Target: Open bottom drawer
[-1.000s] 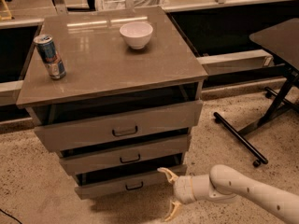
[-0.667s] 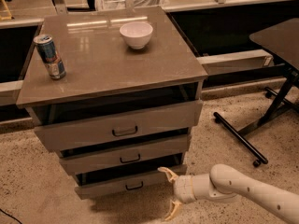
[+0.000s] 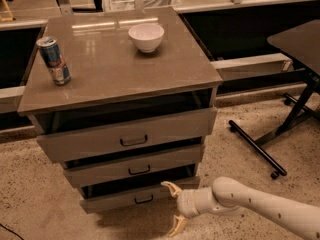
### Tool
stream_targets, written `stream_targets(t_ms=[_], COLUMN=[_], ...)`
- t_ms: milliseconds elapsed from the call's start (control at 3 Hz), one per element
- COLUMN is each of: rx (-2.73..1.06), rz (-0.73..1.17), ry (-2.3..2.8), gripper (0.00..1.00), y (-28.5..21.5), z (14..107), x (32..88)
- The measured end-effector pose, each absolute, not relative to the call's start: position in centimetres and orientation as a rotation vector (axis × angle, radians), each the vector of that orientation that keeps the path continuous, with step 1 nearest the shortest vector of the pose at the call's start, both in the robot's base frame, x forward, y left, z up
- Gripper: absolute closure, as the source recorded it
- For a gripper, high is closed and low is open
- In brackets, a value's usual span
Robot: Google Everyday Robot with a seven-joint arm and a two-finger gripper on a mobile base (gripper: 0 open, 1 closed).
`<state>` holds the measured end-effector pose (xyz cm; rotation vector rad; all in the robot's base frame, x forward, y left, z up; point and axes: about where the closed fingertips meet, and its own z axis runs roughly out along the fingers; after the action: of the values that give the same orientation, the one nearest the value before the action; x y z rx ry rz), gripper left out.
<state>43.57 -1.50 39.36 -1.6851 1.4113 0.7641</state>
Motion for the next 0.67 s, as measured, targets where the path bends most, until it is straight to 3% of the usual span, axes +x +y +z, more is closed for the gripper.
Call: stream_targets(t_ms=[667], rx=[-1.777], rz=[0.606], ry=[1.463], gripper=[0.00], y=[-0.3], z=[31.9], x=[48.2])
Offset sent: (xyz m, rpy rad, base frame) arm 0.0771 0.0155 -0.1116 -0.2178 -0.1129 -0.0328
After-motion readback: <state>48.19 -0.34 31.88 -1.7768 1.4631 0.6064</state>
